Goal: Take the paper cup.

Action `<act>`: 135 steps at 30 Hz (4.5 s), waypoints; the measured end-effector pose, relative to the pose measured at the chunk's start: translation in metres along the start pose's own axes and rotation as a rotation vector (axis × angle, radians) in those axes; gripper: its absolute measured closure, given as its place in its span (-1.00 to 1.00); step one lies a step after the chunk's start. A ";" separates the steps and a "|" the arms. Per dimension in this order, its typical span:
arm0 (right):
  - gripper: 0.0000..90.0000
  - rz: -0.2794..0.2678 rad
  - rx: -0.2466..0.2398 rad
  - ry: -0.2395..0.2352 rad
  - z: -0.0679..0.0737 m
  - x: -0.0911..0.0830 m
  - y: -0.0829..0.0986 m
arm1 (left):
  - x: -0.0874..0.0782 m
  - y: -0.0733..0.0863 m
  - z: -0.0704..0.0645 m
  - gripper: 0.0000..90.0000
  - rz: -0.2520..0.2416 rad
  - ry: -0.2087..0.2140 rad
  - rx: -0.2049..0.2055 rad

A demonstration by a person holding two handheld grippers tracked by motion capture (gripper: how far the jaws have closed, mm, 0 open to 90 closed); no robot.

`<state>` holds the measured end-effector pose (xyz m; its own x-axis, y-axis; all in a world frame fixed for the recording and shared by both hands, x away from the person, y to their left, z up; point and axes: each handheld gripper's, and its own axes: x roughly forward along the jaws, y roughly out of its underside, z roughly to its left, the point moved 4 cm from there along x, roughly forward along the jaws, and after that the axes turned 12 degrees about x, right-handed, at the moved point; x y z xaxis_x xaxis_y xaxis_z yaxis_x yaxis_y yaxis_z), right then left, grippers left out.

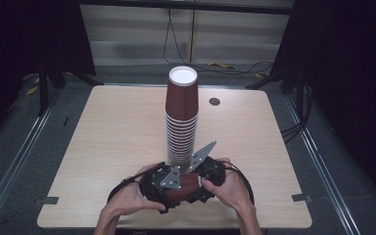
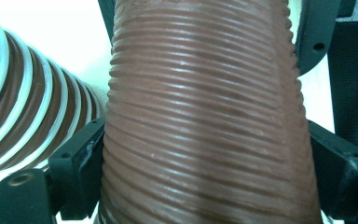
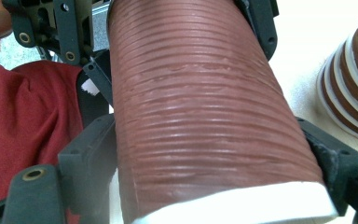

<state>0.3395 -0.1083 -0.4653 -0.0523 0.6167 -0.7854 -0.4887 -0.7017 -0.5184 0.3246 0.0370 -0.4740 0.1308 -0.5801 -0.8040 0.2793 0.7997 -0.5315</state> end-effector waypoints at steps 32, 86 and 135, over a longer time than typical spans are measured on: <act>-0.58 -0.041 -0.009 -0.019 0.002 -0.002 -0.001 | -0.015 0.005 0.001 -0.75 -0.250 -0.073 -0.033; -0.58 -0.385 0.057 0.024 -0.012 -0.006 0.039 | -0.035 0.038 -0.003 -0.66 -0.677 -0.204 -0.324; -0.54 -0.356 -0.050 -0.013 0.004 0.002 0.023 | -0.014 0.027 0.003 -0.93 -0.651 -0.120 -0.321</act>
<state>0.3246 -0.1220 -0.4770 0.1022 0.8300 -0.5483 -0.4355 -0.4582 -0.7748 0.3329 0.0660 -0.4759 0.1421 -0.9511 -0.2743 0.0463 0.2832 -0.9579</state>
